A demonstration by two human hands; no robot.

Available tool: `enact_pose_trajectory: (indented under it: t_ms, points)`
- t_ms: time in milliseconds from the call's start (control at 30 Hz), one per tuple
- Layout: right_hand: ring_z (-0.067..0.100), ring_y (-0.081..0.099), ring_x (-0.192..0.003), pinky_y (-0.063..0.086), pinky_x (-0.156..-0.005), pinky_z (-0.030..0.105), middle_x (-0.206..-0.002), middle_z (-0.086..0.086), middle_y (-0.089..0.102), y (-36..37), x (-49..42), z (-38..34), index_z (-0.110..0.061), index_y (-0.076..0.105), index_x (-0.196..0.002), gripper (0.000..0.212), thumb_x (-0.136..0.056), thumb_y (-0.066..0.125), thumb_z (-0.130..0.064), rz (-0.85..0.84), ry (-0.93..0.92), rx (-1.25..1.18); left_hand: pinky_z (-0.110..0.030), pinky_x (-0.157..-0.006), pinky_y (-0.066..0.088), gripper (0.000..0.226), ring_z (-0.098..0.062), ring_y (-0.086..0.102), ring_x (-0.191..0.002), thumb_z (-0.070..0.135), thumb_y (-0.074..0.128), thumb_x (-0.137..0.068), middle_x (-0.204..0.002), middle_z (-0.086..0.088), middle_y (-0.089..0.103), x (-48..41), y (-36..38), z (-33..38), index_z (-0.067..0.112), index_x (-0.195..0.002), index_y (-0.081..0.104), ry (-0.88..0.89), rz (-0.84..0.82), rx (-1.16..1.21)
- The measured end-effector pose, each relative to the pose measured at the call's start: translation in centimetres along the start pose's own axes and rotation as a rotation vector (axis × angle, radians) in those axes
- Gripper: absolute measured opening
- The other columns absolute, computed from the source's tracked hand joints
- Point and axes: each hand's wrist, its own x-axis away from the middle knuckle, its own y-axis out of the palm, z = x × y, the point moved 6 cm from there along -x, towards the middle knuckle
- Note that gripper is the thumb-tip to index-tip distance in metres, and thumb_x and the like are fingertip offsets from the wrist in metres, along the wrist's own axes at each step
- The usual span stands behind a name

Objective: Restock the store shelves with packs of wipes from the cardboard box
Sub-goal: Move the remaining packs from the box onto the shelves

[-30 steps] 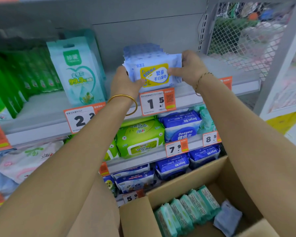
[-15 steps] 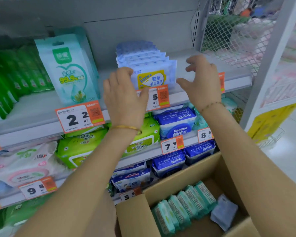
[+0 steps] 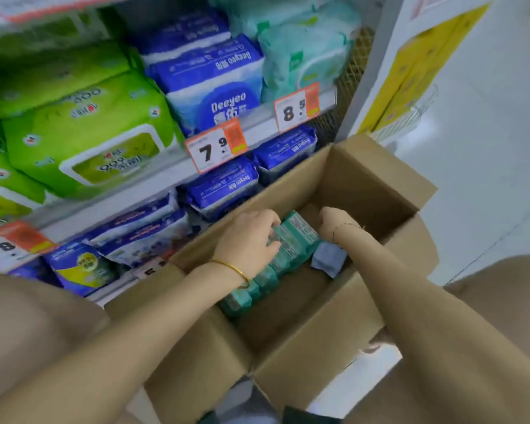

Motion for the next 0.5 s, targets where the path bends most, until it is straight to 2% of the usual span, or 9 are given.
enact_pose_trajectory:
  t_ms: [67, 200, 400, 500]
  points:
    - [0.035, 0.053, -0.108, 0.048, -0.091, 0.046, -0.125, 0.017, 0.051, 2.6, -1.8, 1.2, -0.006, 0.046, -0.123, 0.031, -0.091, 0.046, -0.005, -0.064, 0.066, 0.058, -0.037, -0.091, 0.047, 0.034, -0.02, 0.054, -0.105, 0.023, 0.062, -0.086, -0.11, 0.001, 0.06, -0.7, 1.6, -0.8, 0.018, -0.118, 0.054, 0.003, -0.053, 0.017]
    - [0.037, 0.032, -0.134, 0.033, -0.106, 0.045, -0.146, 0.018, 0.028, 5.9, -4.6, 3.3, -0.007, 0.023, -0.143, 0.059, -0.092, 0.051, -0.013, -0.121, 0.191, 0.128, -0.037, -0.094, 0.047, 0.031, -0.018, 0.054, -0.106, 0.021, 0.061, -0.086, -0.11, 0.002, 0.061, -1.7, 3.5, -2.4, 0.02, -0.117, 0.054, -0.016, -0.124, 0.037]
    - [0.047, 0.015, -0.138, 0.028, -0.107, 0.057, -0.155, 0.02, 0.0, 8.0, -8.0, 4.7, -0.021, 0.013, -0.148, 0.069, -0.092, 0.055, -0.021, -0.229, 0.223, 0.307, -0.035, -0.097, 0.045, 0.037, -0.017, 0.052, -0.11, 0.021, 0.059, -0.088, -0.117, 0.002, 0.058, -3.3, 5.3, -2.5, 0.021, -0.124, 0.05, -0.008, -0.208, 0.013]
    - [0.048, 0.013, -0.139, 0.023, -0.111, 0.059, -0.156, 0.021, -0.003, 8.3, -9.8, 5.4, -0.027, 0.01, -0.149, 0.071, -0.093, 0.054, -0.022, -0.234, 0.214, 0.355, -0.034, -0.097, 0.044, 0.036, -0.015, 0.05, -0.112, 0.022, 0.057, -0.089, -0.118, 0.004, 0.056, -4.2, 6.1, -2.2, 0.023, -0.124, 0.048, -0.007, -0.241, 0.013]
